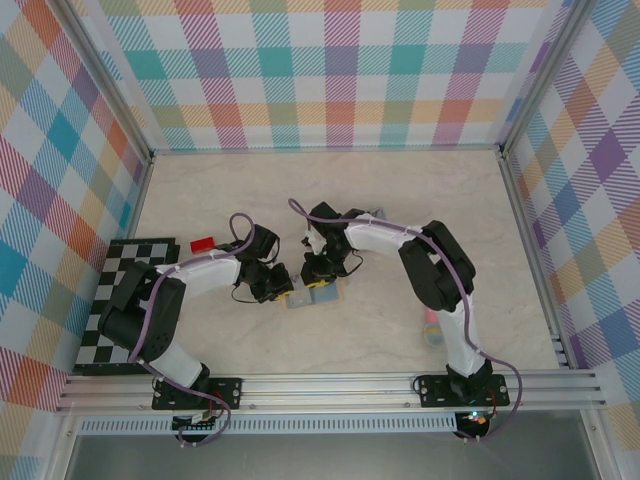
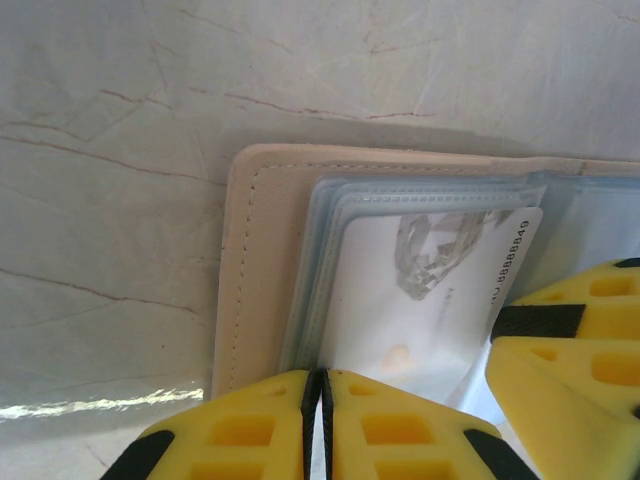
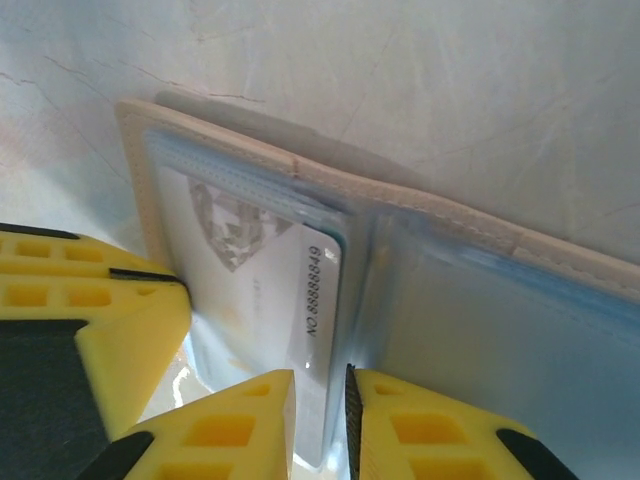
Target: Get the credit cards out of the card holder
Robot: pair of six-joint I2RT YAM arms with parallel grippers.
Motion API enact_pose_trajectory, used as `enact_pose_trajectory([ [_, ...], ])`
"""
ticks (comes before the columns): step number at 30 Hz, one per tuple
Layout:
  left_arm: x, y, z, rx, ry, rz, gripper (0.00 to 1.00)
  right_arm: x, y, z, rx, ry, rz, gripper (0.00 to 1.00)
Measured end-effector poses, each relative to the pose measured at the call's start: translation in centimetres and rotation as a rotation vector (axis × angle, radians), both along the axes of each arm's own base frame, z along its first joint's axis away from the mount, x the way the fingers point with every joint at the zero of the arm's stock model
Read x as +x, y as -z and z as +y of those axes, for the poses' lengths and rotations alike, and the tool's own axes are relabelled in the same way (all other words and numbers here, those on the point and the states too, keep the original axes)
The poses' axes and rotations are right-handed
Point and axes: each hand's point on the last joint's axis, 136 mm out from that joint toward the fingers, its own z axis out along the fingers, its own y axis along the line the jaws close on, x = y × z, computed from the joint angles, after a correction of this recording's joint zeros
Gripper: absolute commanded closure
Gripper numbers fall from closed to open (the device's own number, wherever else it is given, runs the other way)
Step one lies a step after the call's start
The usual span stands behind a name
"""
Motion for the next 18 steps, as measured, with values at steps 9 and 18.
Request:
enact_pose_trajectory([
  [9, 0.01, -0.01, -0.01, -0.001, 0.0, -0.001, 0.88, -0.3, 0.25, 0.2, 0.017, -0.025, 0.01, 0.85],
  [18, -0.05, 0.03, 0.02, -0.002, 0.0, -0.002, 0.88, -0.32, 0.25, 0.32, 0.033, -0.025, 0.016, 0.95],
])
